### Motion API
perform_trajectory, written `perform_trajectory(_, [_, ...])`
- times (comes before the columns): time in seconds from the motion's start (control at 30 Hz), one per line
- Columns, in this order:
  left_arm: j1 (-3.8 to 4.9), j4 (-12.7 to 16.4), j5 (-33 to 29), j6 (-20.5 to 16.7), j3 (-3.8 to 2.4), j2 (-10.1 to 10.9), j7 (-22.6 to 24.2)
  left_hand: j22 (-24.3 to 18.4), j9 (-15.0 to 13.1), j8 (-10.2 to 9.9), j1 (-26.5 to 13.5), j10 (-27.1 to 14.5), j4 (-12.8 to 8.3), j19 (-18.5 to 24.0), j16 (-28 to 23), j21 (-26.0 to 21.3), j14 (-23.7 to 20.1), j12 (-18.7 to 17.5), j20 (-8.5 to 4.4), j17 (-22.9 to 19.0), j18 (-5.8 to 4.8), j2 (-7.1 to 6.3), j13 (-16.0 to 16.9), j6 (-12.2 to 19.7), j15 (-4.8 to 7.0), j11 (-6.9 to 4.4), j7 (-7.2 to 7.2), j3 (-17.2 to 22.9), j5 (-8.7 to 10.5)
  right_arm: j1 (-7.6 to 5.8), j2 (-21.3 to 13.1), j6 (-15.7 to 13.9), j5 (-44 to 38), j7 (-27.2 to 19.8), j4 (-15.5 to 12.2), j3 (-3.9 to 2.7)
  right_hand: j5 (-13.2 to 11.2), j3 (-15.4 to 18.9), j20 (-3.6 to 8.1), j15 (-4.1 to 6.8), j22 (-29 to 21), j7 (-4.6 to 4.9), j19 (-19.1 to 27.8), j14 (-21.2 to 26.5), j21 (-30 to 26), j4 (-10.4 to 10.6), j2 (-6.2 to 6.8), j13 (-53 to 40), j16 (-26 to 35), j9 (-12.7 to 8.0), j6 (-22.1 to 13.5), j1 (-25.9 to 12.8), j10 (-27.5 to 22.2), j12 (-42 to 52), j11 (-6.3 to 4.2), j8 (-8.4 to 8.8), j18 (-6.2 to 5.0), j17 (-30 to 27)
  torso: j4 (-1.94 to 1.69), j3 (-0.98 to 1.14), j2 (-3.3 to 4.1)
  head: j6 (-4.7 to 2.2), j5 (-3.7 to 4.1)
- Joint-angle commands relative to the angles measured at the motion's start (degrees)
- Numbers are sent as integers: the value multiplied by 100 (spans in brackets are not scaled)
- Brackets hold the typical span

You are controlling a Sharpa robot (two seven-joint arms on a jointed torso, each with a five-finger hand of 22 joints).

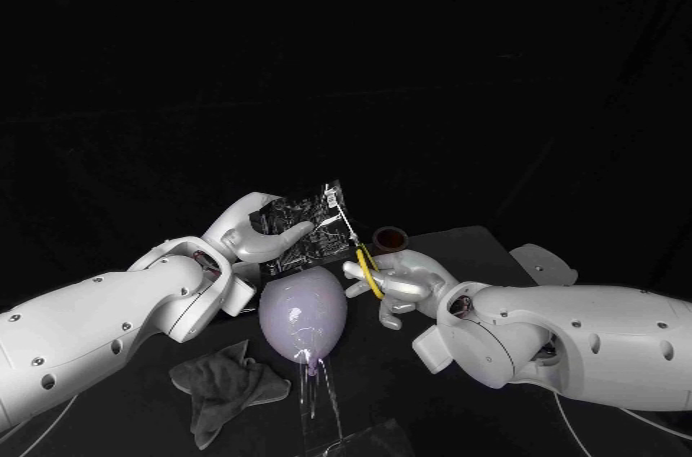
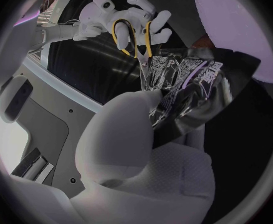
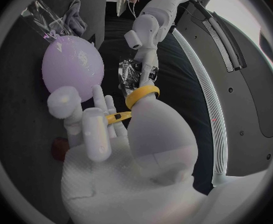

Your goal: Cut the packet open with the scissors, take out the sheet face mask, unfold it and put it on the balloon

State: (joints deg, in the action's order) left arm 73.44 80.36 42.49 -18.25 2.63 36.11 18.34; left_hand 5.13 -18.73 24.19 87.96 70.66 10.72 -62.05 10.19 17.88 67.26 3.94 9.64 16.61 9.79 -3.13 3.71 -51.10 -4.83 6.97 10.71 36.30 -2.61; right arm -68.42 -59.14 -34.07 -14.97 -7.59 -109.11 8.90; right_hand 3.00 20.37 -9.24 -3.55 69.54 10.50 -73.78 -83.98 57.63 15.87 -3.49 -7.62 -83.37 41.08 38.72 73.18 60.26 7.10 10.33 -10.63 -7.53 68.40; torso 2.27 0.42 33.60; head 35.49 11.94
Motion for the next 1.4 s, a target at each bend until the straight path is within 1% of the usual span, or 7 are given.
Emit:
perform_trajectory(0.03, [-2,37,72,36,-1,-14,66,-1,-255,24,32,24,-75,-19,-12,29,-1,-27,-3,5,65,31,0,-39,50,2,-6,28,-22,-12,10,-94,-6,-99,29,-16,-5,28,78,113,178,103,-166,-185,285,-58,-84,-76,-81,25,315,124,623,187,-334,-204,84,184,3,-1,2,19,-14])
perform_trajectory(0.13, [-2,32,67,11,-1,-16,88,-1,-255,24,32,24,-75,-19,-12,29,-1,-27,-3,5,65,31,0,-39,50,2,-6,28,-22,-12,4,-122,-7,-70,51,-16,-24,112,220,260,335,-62,-295,-233,541,-100,-192,-230,-142,50,606,201,1096,401,-505,-425,135,339,-1,-2,0,22,-13])
perform_trajectory(0.3, [-2,26,60,-12,-1,-16,111,0,-258,24,30,26,-80,-21,-13,32,1,-27,-5,6,64,29,0,-42,51,2,-7,31,-22,-12,-14,-147,-21,-31,66,-16,-20,191,299,341,385,-156,-328,-240,617,-125,-257,-370,-145,79,740,236,1323,514,-589,-541,152,349,1,-4,-1,35,-17])
perform_trajectory(1.03, [-2,52,45,-15,-1,-11,138,0,-258,24,30,26,-80,-21,-13,32,1,-27,-5,6,64,29,0,-42,51,2,-7,31,-22,-12,-17,-221,-33,-78,44,-17,-19,251,338,376,445,-194,-369,-254,709,-137,-327,-468,-158,92,791,253,1389,543,-626,-598,173,388,-1,-2,0,8,-3])
perform_trajectory(1.13, [-2,62,45,-8,-1,-11,141,0,-258,24,30,26,-80,-21,-13,32,1,-27,-5,6,64,29,0,-42,51,2,-7,31,-22,-12,-5,-175,-31,-106,35,-17,-20,330,336,349,427,-151,-343,-248,675,-144,-343,-472,-147,64,690,241,1200,413,-585,-553,172,360,0,-2,0,5,-9])
perform_trajectory(1.2, [-2,68,48,-3,-1,-11,145,0,-258,24,30,26,-80,-21,-13,32,1,-27,-5,6,64,29,0,-42,51,2,-7,31,-22,-12,7,-135,-30,-128,29,-17,-23,445,264,224,362,15,-269,-235,564,-150,-328,-355,-132,-18,363,201,684,78,-423,-377,165,319,2,0,1,2,-9])
perform_trajectory(1.4, [-2,73,59,-3,-1,-7,158,0,-258,24,30,26,-80,-21,-13,32,1,-27,-5,6,64,29,0,-42,51,2,-7,31,-22,-15,33,-65,-32,-150,19,-25,-20,566,118,38,134,241,-44,-158,195,-148,-288,-172,-50,-138,-96,133,126,-275,-201,-124,106,84,2,0,2,-4,-10])
